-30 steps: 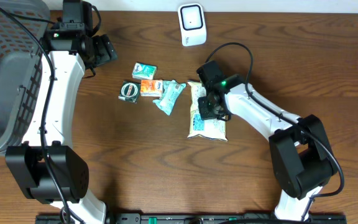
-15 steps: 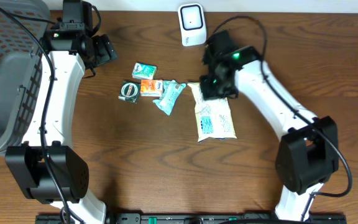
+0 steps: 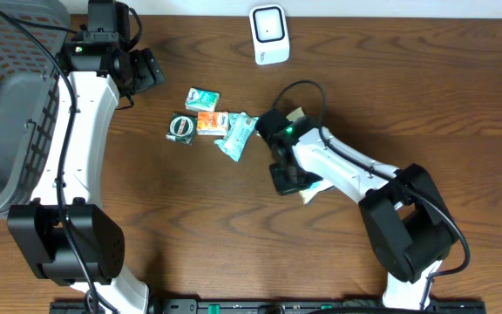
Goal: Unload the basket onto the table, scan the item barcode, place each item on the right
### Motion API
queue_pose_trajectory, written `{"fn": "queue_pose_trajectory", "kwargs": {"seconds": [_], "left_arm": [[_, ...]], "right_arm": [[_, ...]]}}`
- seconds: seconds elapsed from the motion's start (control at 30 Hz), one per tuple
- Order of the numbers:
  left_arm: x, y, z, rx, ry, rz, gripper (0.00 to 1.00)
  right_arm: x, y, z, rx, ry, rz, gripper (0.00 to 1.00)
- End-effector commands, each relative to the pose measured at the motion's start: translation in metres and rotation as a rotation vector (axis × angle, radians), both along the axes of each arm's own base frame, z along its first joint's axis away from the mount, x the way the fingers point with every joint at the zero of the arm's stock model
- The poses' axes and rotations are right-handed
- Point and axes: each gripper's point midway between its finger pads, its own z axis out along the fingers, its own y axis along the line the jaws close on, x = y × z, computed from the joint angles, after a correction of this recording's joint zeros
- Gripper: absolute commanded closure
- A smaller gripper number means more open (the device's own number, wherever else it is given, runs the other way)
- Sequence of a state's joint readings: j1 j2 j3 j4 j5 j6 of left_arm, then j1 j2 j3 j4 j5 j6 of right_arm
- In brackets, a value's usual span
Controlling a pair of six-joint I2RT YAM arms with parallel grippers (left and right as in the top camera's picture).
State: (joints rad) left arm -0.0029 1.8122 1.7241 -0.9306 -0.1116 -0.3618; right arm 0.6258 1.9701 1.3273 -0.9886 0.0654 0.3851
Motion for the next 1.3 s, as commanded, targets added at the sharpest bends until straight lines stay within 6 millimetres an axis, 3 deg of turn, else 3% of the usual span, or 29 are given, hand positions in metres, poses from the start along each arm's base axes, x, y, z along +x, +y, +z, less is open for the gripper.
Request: {"fn": "queue_pose_trajectory", "kwargs": {"seconds": [0.0,0.23,0.37,0.47,0.57,0.63,0.77,0.9,0.93,1.0,1.07,1.2,1.27], "left_arm": [[0.001,0.002,0.0,0.014,0.001,0.0,0.02],[0.001,0.002,0.0,0.014,0.001,0.0,0.02],[0.001,0.002,0.0,0.014,0.002,0.0,0.02],[0.001,0.002,0.0,0.014,0.001,0.0,0.02],[0.001,0.002,0.0,0.014,0.002,0.0,0.02],[0.001,0.002,0.0,0.014,0.002,0.0,0.02],[0.001,0.002,0.0,0.014,0.001,0.0,0.02],[0.001,0.002,0.0,0.014,0.002,0.0,0.02],[0.001,0.002,0.0,0.014,0.001,0.0,0.02],[0.001,0.002,0.0,0.014,0.001,0.0,0.02],[0.001,0.002,0.0,0.014,0.002,0.0,0.02],[0.001,0.002,0.0,0.014,0.002,0.0,0.02],[0.001,0.002,0.0,0.014,0.001,0.0,0.02]], "right_arm": [[0.041,-0.064,0.012,-0.209,-0.165,-0.176,0.99],[0.116,-0.1,0.054,-0.108,-0.299,-0.282,0.97],[0.156,-0.094,0.086,0.068,-0.371,-0.264,0.89],[0.168,-0.081,0.102,0.21,-0.375,-0.239,0.85],[0.167,-0.07,0.105,0.299,-0.346,-0.233,0.81],[0.153,-0.07,0.099,0.29,-0.285,-0.235,0.74],[0.131,-0.075,0.091,0.257,-0.197,-0.236,0.74],[0.12,-0.066,0.077,0.268,-0.16,-0.222,0.73],[0.119,-0.064,0.071,0.267,-0.158,-0.216,0.68],[0.117,-0.063,0.06,0.266,-0.16,-0.216,0.44],[0.116,-0.063,0.048,0.271,-0.162,-0.261,0.29],[0.113,-0.067,0.02,0.268,-0.183,-0.299,0.26],[0.108,-0.08,0.011,0.211,-0.185,-0.332,0.27]]}}
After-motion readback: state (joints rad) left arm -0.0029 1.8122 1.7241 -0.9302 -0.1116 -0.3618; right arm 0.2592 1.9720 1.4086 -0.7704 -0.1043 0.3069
